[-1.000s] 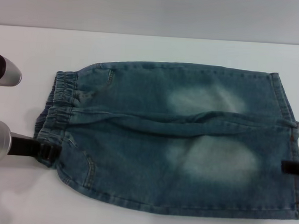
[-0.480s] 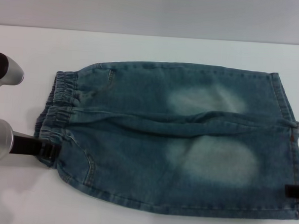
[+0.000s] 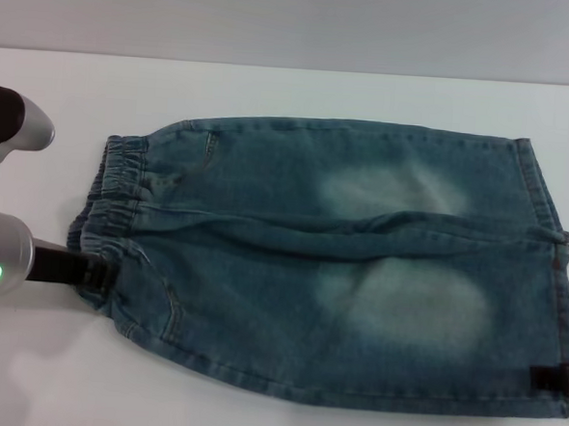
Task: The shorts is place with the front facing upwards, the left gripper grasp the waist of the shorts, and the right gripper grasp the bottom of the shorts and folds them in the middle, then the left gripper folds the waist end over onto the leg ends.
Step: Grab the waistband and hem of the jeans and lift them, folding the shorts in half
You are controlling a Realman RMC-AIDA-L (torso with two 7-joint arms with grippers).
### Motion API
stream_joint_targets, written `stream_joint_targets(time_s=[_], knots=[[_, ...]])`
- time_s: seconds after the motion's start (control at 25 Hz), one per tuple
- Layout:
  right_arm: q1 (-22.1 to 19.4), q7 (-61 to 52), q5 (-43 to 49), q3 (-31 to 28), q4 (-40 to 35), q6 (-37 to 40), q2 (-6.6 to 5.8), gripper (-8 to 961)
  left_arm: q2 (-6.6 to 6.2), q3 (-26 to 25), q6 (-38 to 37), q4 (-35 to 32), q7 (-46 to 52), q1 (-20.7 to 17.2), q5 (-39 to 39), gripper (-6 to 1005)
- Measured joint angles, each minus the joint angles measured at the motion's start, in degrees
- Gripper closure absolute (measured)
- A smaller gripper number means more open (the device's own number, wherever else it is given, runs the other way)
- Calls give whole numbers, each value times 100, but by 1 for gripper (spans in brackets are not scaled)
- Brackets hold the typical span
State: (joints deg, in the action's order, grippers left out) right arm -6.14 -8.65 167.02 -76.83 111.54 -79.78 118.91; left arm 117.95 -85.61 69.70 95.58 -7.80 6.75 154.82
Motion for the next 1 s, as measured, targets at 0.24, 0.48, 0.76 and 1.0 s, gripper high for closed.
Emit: stream_joint_targets(time_s=[0.24,0.48,0.76,1.0], knots=[[84,-3,0,17,-121,33,-5,261,10,0,-21,-71,18,107,3,814],[160,-5,0,-12,-270,61,-9,265,10,0,-35,-120,92,170,5,855],[265,-6,2,9,-392,120,-9,268,9,-2,-56,-137,103,179,12,897],[299,-30,-14,75,-454,138,3,272,3,-9,-62,-149,97,232,15,902]])
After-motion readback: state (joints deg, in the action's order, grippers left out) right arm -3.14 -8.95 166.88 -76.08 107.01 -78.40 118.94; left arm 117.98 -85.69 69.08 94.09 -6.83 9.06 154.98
